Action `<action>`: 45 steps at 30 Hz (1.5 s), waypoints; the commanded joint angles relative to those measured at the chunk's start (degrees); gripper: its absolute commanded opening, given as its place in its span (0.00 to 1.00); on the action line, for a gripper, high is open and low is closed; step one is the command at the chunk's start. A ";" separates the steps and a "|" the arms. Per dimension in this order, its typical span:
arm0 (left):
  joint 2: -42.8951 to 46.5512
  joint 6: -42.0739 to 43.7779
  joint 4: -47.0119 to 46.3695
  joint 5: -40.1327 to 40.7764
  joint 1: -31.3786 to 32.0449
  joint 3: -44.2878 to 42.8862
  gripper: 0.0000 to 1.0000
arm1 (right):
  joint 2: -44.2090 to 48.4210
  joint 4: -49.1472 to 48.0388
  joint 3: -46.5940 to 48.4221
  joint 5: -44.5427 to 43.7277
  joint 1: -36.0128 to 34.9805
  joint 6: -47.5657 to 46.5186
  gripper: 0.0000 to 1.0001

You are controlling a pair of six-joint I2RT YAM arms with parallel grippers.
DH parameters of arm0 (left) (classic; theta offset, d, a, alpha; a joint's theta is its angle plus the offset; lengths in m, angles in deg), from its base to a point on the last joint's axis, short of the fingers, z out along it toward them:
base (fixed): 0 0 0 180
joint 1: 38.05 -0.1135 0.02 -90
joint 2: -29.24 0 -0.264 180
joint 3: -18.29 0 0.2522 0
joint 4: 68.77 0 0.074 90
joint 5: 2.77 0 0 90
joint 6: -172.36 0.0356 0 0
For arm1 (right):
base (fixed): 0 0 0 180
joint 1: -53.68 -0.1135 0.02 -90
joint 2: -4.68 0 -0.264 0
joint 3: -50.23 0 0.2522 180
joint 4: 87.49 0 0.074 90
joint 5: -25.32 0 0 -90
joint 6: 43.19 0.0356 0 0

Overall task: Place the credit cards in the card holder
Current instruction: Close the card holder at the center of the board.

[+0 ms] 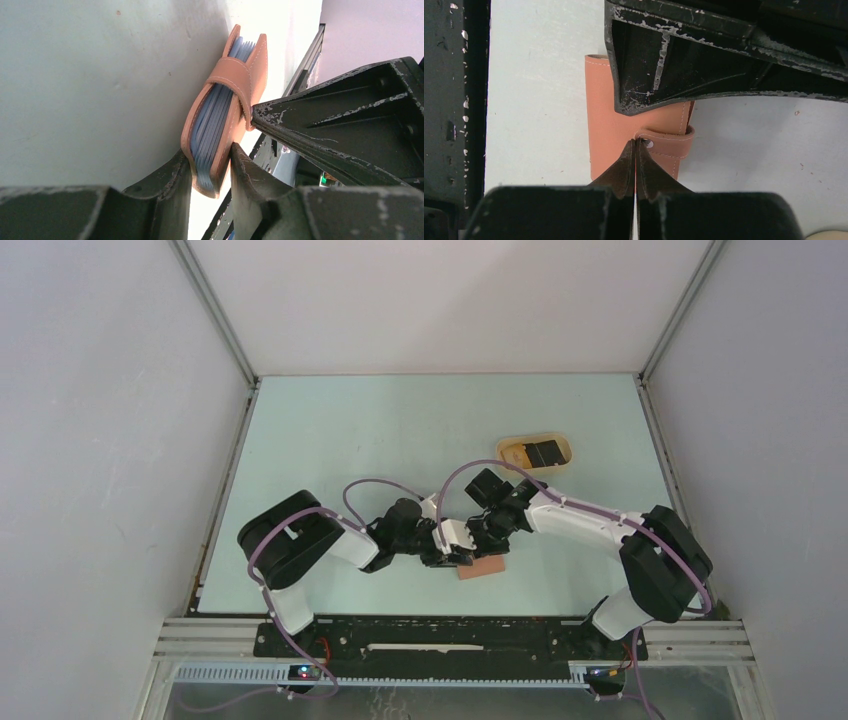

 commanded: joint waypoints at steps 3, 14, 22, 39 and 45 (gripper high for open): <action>-1.79 2.48 7.12 7.27 -0.87 -0.76 0.28 | -1.06 0.67 -1.12 0.65 -1.31 1.93 0.00; -1.86 2.46 6.92 6.97 -0.87 -0.72 0.27 | -2.97 0.46 0.30 0.76 0.10 4.77 0.00; -1.58 2.13 5.91 6.98 -0.91 -0.24 0.29 | -5.04 0.87 0.92 -0.17 -0.09 5.51 0.00; 0.09 -0.50 -1.99 6.73 -2.07 4.25 0.37 | -7.71 3.34 2.60 1.06 0.49 5.94 0.00; 0.11 -0.69 -3.08 6.65 -2.18 4.68 0.38 | -5.19 5.61 5.18 4.62 2.03 8.25 0.07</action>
